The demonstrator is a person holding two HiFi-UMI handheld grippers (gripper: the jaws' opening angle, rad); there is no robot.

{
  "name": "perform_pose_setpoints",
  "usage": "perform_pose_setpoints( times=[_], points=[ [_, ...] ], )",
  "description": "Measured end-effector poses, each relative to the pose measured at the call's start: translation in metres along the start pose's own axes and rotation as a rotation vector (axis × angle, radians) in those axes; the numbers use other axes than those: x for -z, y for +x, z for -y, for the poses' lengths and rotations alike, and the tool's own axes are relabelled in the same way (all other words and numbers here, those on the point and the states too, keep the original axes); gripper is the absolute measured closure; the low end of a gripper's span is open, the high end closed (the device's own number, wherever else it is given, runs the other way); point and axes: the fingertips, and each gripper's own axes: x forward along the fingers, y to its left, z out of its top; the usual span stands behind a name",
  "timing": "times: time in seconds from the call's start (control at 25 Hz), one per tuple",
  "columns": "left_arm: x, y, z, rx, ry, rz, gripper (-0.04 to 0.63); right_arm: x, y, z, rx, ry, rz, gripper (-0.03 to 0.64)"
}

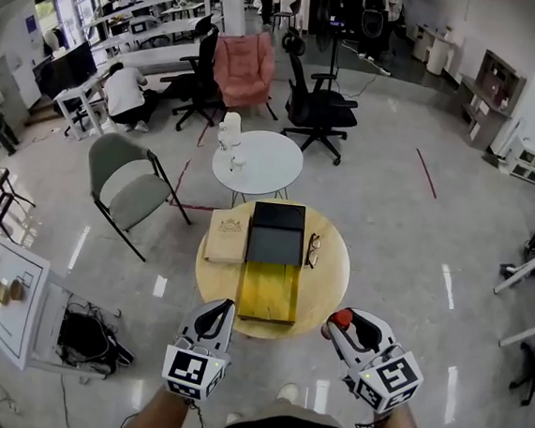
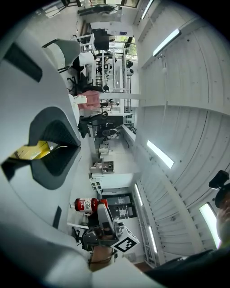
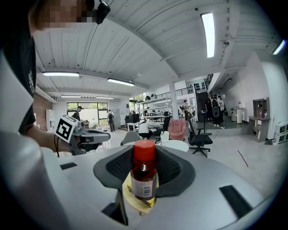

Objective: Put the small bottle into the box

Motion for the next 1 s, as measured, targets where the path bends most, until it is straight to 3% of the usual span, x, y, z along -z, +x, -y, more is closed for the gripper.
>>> perform_pose_setpoints(
  times=[0.52, 1.0],
  points=[
    [-0.018, 0.012, -0.001, -0.106, 0.005, 0.016, 0.577, -0.007, 0.016, 0.033, -0.096, -0.012, 0.016, 0.463],
    [-0.011, -0.004, -0.027, -0.172, -0.013, 0.013, 0.577, -0.016, 0.040, 0.020, -0.147, -0.031, 0.015, 0.463]
  ],
)
